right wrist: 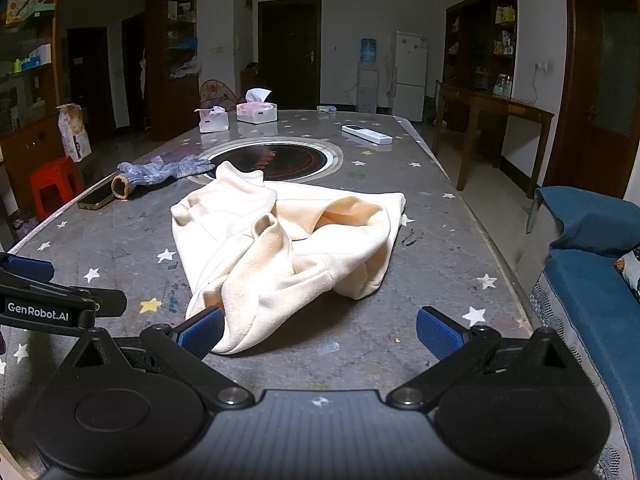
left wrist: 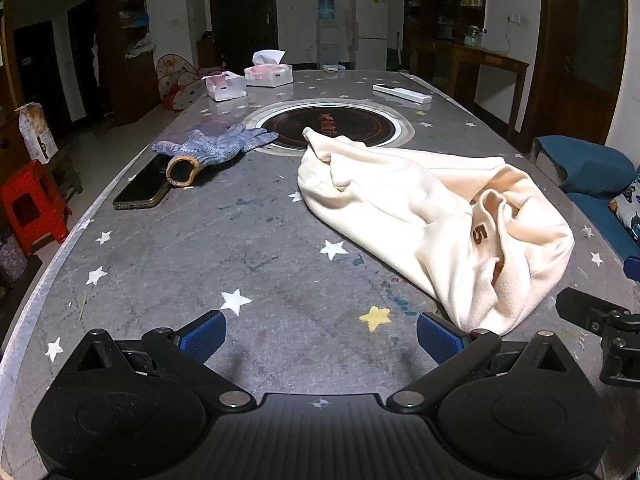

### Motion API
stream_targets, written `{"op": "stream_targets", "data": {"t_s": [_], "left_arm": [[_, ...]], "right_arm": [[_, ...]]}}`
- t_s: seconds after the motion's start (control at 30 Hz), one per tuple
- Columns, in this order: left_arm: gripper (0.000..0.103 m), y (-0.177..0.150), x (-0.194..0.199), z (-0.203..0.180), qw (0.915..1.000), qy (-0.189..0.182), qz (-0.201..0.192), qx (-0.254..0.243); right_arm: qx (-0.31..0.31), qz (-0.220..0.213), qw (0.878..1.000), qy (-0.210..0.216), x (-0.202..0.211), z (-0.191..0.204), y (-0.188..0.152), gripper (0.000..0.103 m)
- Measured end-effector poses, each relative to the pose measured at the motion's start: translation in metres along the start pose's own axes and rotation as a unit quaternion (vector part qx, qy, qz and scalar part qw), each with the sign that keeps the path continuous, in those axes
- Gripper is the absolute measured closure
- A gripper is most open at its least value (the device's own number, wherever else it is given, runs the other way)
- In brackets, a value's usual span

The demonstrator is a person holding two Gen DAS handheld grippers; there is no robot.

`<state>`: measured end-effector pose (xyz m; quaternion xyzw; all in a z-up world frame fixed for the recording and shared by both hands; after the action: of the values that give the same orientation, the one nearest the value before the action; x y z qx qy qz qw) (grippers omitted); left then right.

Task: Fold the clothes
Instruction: 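Move the right tool toward the sweatshirt's bunched fabric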

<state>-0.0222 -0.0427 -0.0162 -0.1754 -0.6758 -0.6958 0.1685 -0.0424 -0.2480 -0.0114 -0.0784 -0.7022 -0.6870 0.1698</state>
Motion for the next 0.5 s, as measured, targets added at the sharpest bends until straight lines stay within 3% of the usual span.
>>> {"op": "stream_targets", "data": {"t_s": [0.5], "left_arm": [[0.0, 0.001, -0.0101, -0.005, 0.9999, -0.007, 0.01, -0.011]], "right_arm": [[-0.006, 0.009, 1.0, 0.008, -0.0087, 0.0002, -0.0016, 0.0]]}}
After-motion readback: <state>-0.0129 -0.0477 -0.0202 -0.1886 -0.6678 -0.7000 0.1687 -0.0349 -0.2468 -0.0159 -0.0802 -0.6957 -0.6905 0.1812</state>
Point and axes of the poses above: each gripper's, at about its wrist camera, not at the fingertips, and x roughly against the way its jaws point, z to its left, y to its top, the point moved 9 cm from there along -x, roughly the way its jaws point, and after that the axes turned 15 degrees about -z, right-handed, at the moved point
